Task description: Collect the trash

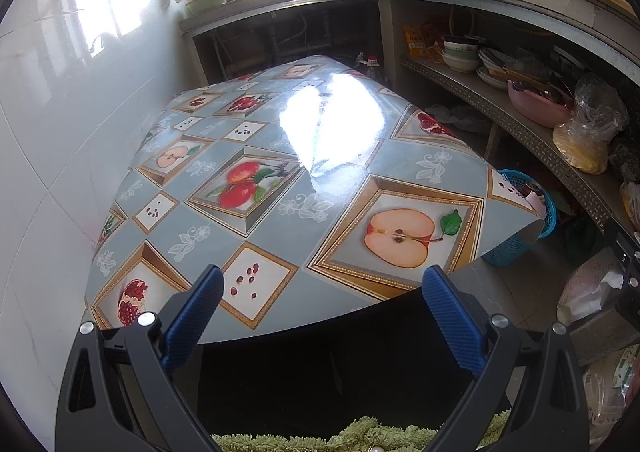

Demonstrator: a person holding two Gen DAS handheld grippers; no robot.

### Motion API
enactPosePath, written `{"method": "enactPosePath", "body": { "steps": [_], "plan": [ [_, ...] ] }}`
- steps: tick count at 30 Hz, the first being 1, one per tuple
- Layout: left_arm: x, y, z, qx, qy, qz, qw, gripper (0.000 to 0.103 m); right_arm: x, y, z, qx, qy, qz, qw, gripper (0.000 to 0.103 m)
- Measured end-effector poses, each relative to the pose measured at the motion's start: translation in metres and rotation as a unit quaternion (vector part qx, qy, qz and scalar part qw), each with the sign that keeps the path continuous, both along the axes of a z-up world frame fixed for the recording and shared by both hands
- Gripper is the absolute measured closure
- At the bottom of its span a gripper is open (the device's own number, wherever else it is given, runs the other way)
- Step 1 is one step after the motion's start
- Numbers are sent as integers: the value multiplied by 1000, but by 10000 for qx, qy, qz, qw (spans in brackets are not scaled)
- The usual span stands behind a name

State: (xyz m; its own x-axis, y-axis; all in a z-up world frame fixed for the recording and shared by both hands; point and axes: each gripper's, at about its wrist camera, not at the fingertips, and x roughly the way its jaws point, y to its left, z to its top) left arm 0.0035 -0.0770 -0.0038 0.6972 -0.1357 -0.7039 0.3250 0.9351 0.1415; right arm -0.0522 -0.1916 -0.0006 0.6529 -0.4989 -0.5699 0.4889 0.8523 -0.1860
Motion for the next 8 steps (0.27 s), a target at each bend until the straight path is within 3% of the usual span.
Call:
{"method": "enactPosePath", "body": {
  "steps": [8],
  "plan": [
    [0, 0, -2, -6, 16, 7, 10000, 6, 0, -1, 2, -18, -7, 19, 10000, 8]
  ]
}}
